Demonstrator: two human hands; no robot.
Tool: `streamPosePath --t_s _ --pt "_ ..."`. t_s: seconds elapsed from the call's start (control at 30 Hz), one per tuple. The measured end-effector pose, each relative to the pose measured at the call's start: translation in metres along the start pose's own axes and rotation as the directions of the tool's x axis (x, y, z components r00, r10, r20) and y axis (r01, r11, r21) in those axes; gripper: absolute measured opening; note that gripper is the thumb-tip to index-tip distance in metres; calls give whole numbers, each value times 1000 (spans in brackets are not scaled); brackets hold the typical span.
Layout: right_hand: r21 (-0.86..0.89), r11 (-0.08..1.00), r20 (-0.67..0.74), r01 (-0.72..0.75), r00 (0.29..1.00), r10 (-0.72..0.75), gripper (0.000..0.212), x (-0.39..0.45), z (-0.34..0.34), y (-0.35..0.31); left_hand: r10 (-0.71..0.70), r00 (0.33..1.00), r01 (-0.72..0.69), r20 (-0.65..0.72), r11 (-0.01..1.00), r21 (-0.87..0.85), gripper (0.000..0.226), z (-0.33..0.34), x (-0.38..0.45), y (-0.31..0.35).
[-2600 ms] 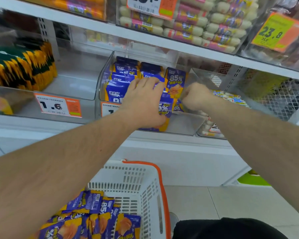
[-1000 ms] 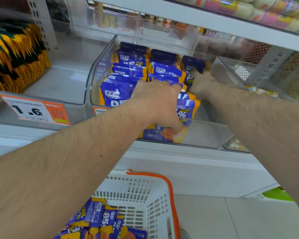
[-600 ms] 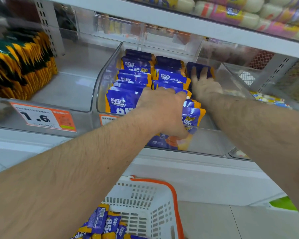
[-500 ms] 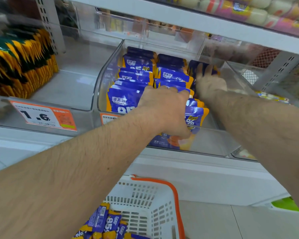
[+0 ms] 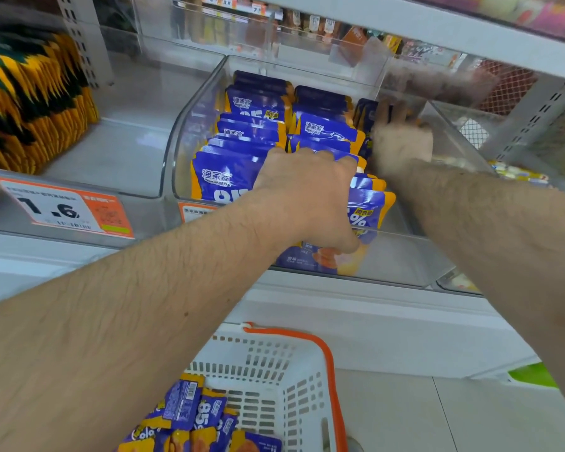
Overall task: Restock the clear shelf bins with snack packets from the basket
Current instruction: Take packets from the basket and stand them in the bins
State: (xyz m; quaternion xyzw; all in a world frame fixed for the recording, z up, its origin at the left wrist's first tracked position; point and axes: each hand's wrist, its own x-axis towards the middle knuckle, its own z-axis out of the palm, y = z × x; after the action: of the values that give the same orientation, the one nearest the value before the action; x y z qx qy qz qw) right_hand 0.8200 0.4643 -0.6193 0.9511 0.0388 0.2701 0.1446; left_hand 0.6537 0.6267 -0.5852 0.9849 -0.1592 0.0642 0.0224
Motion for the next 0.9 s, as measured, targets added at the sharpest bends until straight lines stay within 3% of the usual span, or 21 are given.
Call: streamPosePath --t_s 0.17,0.3,0.77,0.9 --pt "47 999 102 10 995 -15 103 1 -9 6 0 1000 0 5 1000 10 94 0 1 -1" --pt "19 999 138 28 990 -30 110 -2 -11 10 2 1000 -2 14 1000 18 93 -1 0 1" --pt "43 999 319 2 948 -16 62 -15 -22 14 -5 998 4 64 1000 17 92 -7 -4 2" --pt "56 995 322 81 942 -95 55 -15 -15 20 -9 996 7 86 1000 26 95 -8 -4 4"
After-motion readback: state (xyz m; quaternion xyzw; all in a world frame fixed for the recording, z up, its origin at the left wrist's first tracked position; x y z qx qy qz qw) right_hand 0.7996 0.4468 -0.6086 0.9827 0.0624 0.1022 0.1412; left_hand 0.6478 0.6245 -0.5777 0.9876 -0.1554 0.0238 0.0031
